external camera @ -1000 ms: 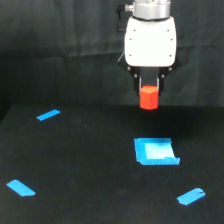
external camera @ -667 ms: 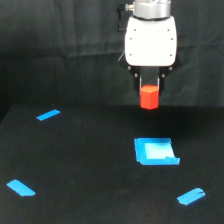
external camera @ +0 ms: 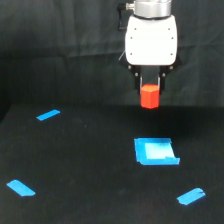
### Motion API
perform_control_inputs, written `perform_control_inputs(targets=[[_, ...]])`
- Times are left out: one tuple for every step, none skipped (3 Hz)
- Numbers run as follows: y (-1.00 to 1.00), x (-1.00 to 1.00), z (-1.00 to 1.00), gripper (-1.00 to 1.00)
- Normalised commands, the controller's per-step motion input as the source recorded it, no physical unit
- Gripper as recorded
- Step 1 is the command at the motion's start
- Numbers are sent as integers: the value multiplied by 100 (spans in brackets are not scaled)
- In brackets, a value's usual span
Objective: Pick up the red object from the table
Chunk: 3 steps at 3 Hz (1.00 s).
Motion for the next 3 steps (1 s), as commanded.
perform_control_inputs(targets=[[-2,2,7,-98],[-2,2,7,-98],[-2,2,7,-98]])
